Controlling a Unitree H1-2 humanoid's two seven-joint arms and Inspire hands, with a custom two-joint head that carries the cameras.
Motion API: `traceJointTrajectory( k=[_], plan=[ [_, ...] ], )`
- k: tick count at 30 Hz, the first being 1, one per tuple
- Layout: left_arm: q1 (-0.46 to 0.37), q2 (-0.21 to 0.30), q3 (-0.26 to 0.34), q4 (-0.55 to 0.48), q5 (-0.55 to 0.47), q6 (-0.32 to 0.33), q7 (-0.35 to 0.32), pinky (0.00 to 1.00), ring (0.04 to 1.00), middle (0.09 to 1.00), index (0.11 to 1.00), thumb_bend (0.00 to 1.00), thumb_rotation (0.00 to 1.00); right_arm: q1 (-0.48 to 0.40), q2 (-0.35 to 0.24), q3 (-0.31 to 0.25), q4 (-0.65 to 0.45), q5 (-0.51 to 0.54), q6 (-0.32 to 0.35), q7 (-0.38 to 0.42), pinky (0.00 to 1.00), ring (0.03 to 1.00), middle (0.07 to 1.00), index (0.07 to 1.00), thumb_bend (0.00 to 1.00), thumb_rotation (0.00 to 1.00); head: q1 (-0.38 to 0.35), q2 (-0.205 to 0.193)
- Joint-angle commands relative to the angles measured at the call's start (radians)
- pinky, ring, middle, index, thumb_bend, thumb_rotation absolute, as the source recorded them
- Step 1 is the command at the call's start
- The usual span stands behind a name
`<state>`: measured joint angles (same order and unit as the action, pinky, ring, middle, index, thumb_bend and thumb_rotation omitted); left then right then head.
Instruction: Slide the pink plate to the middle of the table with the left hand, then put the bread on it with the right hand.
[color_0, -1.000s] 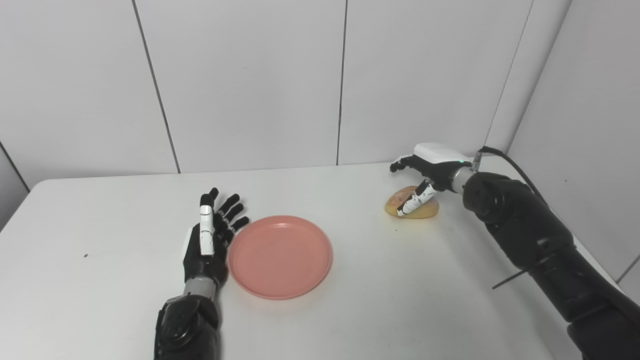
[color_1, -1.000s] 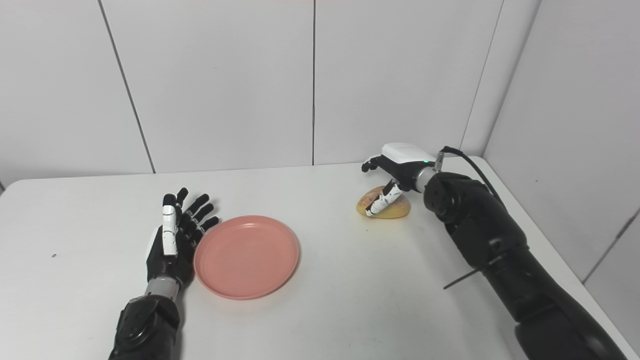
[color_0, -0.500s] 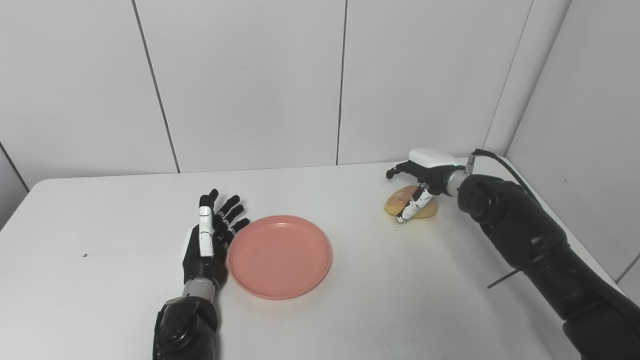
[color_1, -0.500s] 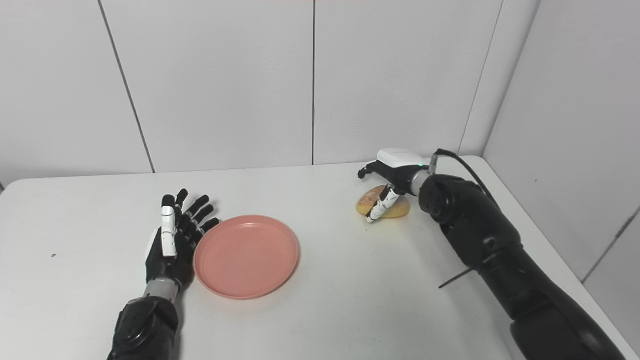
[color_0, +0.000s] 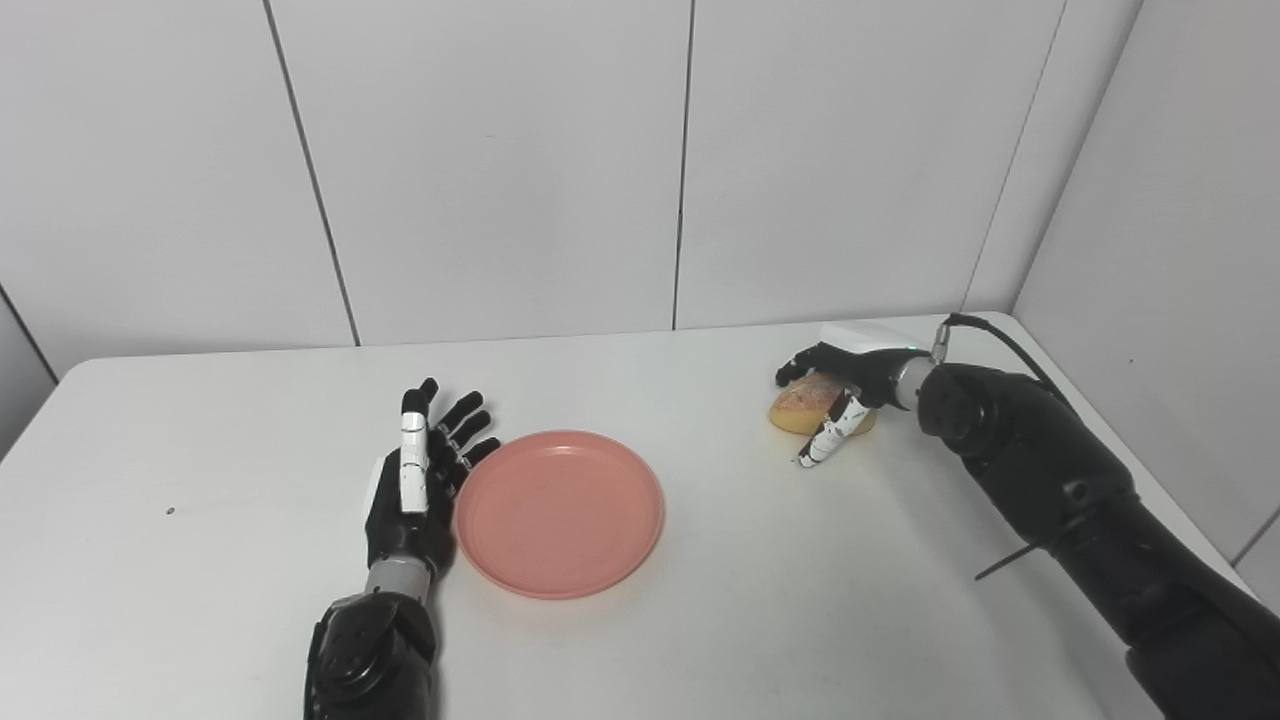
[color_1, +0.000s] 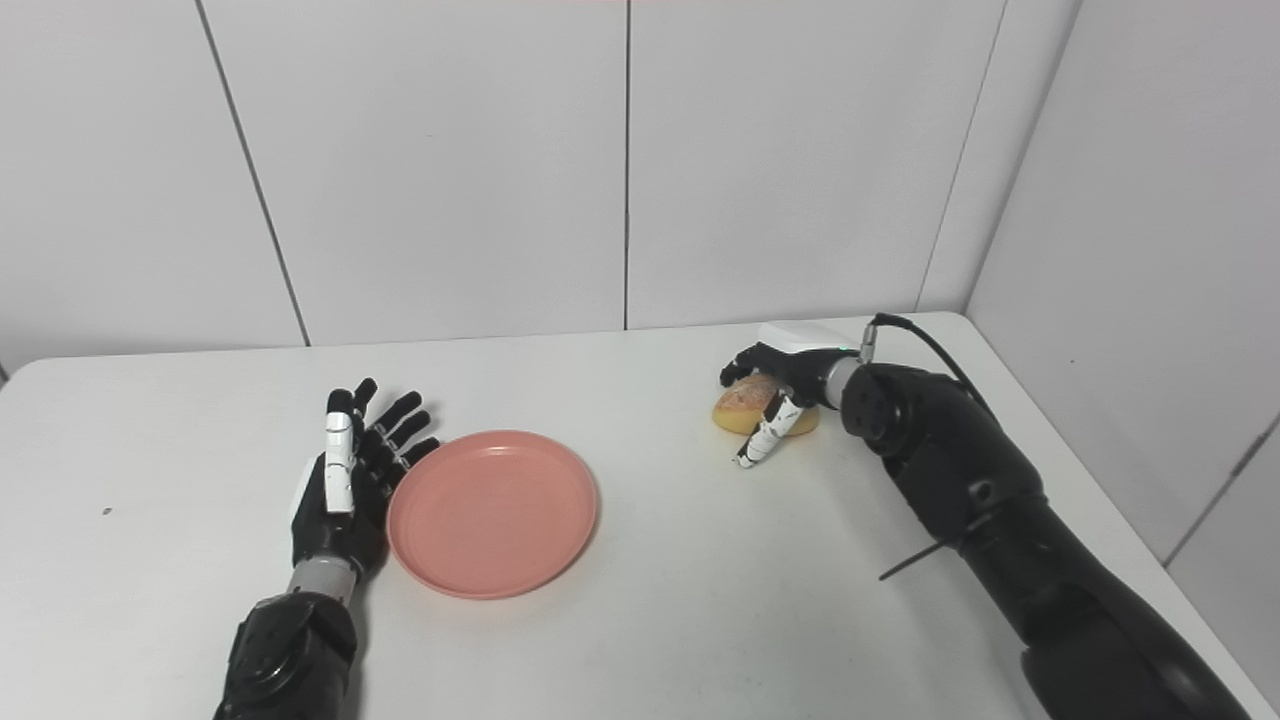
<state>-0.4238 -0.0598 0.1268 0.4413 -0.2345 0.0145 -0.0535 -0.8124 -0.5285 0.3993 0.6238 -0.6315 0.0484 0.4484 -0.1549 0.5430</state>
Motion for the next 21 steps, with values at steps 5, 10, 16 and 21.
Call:
traceJointTrajectory(
  k=[5,10,16,21],
  plan=[
    [0.028,0.002,-0.005,0.016,0.006,0.070,0.016,0.74,0.839,0.842,0.979,0.72,0.95,-0.047,-0.022,-0.012,0.014,-0.017,-0.072,-0.110,0.57,0.666,0.716,0.691,0.84,0.09,0.005,0.006],
    [0.028,0.002,-0.008,0.016,0.008,0.072,0.017,0.73,0.832,0.841,0.983,0.73,0.94,-0.034,-0.012,-0.019,0.018,-0.038,-0.079,-0.210,0.45,0.531,0.551,0.510,0.57,0.00,0.005,0.013],
    [0.033,0.004,-0.013,0.008,0.012,0.073,0.016,0.74,0.837,0.841,0.979,0.72,0.96,-0.037,-0.011,-0.012,0.015,-0.046,-0.074,-0.224,0.34,0.410,0.478,0.522,0.52,0.00,0.004,0.014],
    [0.028,0.005,-0.013,0.011,0.009,0.075,0.016,0.73,0.836,0.844,0.987,0.72,0.96,-0.042,-0.012,-0.009,0.008,-0.046,-0.077,-0.213,0.41,0.442,0.519,0.482,0.52,0.00,0.004,0.017]
  ],
)
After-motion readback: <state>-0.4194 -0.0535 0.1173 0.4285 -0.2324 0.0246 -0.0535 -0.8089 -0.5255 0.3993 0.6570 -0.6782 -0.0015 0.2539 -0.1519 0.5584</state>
